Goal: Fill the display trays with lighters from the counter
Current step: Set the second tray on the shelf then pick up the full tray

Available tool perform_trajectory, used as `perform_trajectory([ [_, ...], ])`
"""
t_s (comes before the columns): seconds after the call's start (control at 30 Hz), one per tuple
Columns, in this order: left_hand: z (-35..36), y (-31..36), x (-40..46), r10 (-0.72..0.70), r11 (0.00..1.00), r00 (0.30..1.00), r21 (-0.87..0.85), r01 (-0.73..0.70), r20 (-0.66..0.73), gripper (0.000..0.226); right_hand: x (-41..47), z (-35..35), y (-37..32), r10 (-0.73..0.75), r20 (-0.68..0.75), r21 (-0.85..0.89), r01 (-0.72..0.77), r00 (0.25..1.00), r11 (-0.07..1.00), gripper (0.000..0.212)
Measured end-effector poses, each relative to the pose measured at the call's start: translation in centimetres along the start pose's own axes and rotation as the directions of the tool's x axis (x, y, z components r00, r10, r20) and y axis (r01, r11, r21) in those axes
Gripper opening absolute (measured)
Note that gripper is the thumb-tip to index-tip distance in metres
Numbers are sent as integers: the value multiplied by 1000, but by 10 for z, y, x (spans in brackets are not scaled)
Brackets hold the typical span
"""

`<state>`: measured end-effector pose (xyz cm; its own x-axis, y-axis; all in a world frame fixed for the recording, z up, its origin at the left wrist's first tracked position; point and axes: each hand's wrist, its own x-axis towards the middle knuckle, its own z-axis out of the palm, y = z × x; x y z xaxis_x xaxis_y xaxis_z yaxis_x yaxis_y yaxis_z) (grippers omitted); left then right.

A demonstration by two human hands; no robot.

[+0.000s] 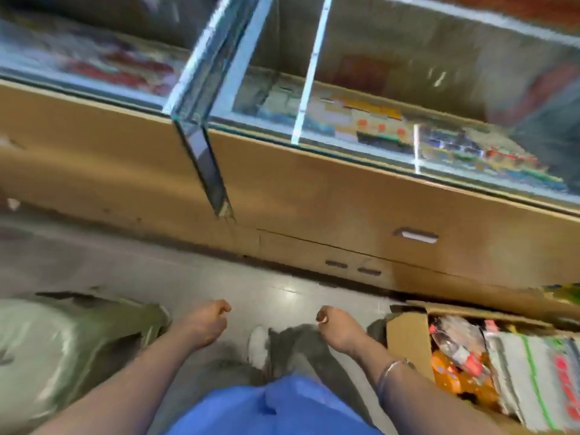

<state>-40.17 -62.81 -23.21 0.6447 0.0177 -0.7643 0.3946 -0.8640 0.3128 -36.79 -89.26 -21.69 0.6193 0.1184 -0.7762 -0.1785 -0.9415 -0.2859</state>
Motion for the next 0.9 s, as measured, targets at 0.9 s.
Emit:
perform_trajectory([
  [0.9, -178, -253, -25, -669, 422, 688, -906, 39, -282, 30, 126, 7, -525, -480, 522, -457, 706, 705, 540, 28],
])
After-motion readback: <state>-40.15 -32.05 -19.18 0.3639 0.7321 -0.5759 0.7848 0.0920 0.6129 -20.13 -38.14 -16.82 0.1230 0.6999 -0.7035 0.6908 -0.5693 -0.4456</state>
